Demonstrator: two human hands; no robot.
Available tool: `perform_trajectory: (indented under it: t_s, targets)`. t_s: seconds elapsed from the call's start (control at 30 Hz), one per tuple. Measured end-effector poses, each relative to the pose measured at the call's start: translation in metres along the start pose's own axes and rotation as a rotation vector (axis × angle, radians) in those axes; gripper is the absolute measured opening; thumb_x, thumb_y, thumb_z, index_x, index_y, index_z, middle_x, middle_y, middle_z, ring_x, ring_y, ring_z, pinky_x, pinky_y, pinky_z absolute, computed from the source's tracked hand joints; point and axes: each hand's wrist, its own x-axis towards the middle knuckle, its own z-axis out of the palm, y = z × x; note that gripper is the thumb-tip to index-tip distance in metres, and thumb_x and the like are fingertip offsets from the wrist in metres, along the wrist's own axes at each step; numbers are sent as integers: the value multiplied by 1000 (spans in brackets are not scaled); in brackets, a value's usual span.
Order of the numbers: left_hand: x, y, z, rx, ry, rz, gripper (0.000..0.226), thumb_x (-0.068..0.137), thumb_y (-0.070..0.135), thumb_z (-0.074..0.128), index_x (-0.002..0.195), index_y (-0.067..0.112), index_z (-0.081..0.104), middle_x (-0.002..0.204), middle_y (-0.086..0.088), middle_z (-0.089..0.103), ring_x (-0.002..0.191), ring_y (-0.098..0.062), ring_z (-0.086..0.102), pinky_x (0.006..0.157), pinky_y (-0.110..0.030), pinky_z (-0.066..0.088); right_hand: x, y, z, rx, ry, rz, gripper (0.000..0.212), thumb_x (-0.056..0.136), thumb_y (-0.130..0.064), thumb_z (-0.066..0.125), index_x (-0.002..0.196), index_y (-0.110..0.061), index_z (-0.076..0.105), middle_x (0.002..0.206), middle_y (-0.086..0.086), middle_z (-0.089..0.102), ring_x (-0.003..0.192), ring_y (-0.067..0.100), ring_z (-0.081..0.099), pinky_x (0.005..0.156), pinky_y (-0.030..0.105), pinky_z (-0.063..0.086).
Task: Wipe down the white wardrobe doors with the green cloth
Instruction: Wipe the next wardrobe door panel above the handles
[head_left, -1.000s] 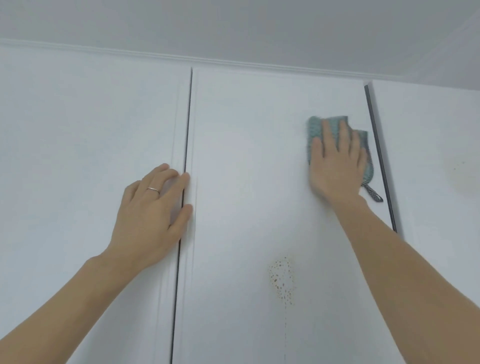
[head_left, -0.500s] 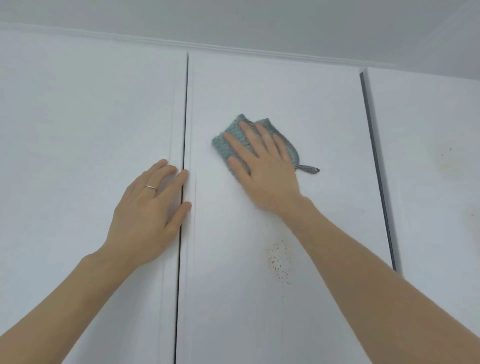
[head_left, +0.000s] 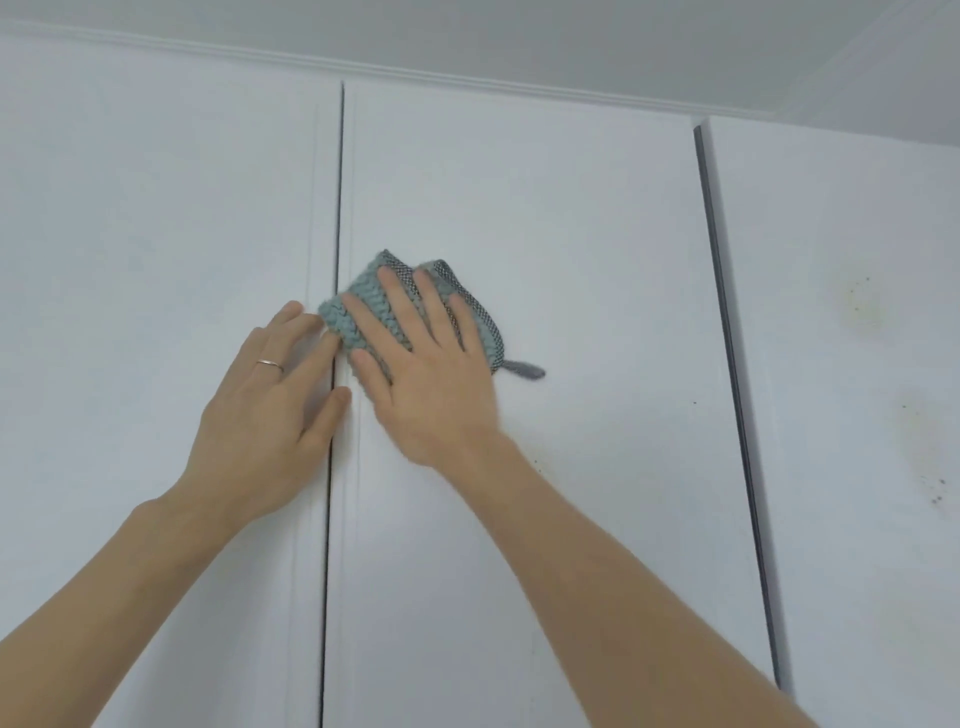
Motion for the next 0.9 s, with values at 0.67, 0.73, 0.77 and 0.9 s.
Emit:
perform_trajectory:
  t_s: [0.67,0.73,0.77,0.9]
  targets:
    - [-9,3,11,-31,76,21,65,99,41,41,149,1,52,153,-21,47,152,-39,33,117,-64,35,-22,35,-16,-41,-21,-83,53,107,-52,26,158,-40,31,169,-7,21,158,20,11,127,45,9]
    - [-9,5,14,-38,89,16,63,99,39,42,149,2,53,152,-21,47,152,-39,33,115,-65,37,-33,89,-29,-50,-13,33,55,106,-54,24,159,-42,28,170,-8,18,158,18,9,127,46,9]
    - [-10,6,14,-46,90,11,62,98,38,43,149,3,53,152,-21,47,152,-39,32,114,-65,37,-42,118,-35,-57,18,190,56,106,-56,21,160,-42,26,170,-8,16,158,18,7,127,46,8]
    - [-10,8,15,-68,110,0,60,98,35,44,149,4,54,152,-18,47,152,-38,32,110,-66,40,-70,161,-51,-51,143,825,56,108,-51,20,162,-40,13,172,-7,5,158,20,1,127,49,2]
